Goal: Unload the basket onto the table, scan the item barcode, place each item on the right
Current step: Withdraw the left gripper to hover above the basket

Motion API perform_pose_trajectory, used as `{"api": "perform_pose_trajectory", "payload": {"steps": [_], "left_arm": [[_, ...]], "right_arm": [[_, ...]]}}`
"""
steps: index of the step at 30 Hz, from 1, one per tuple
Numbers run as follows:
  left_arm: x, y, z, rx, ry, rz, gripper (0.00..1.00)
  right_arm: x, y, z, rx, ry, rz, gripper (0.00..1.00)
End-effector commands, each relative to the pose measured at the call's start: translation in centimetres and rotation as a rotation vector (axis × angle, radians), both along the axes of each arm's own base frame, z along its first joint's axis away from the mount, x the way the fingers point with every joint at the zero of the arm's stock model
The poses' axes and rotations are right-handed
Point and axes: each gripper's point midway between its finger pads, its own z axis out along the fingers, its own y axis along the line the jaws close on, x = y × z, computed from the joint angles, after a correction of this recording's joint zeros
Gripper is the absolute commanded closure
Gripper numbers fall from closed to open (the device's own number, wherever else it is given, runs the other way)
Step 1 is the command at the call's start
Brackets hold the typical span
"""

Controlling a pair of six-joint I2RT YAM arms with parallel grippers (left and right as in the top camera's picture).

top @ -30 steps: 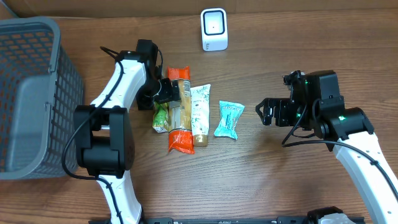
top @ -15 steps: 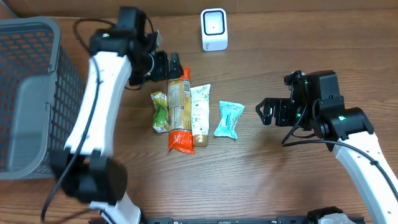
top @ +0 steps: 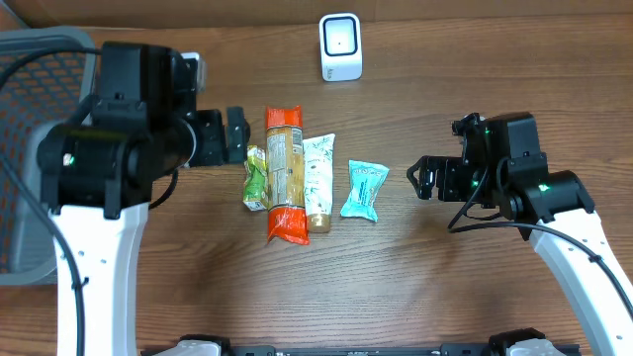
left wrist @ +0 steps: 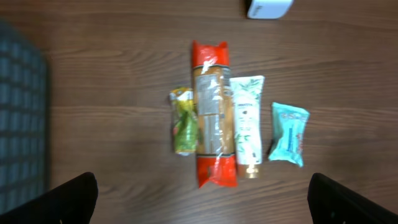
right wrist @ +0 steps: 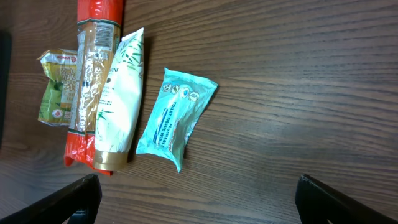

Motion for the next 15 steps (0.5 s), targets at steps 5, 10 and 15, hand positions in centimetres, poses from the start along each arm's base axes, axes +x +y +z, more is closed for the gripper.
{"api": "perform_pose_trajectory", "payload": {"steps": [5, 10, 15], "left_arm": [[-1.6, 6.1, -0.1, 0.086, 0.036, 0.127, 0.00], [-2.1, 8.4, 0.0, 0.018, 0.030, 0.122, 0.00], [-2.4, 10.7, 0.0, 0.009, 0.018, 0.156, 0.00]], "right_arm": [[0.3, 0.1, 0.8, 0.004, -0.020, 0.000, 0.00], [0.3, 0.1, 0.8, 0.005, -0.021, 0.000, 0.00], [0.2, 0.9, 1.1, 0.042, -0.018, 0.024, 0.00]]}}
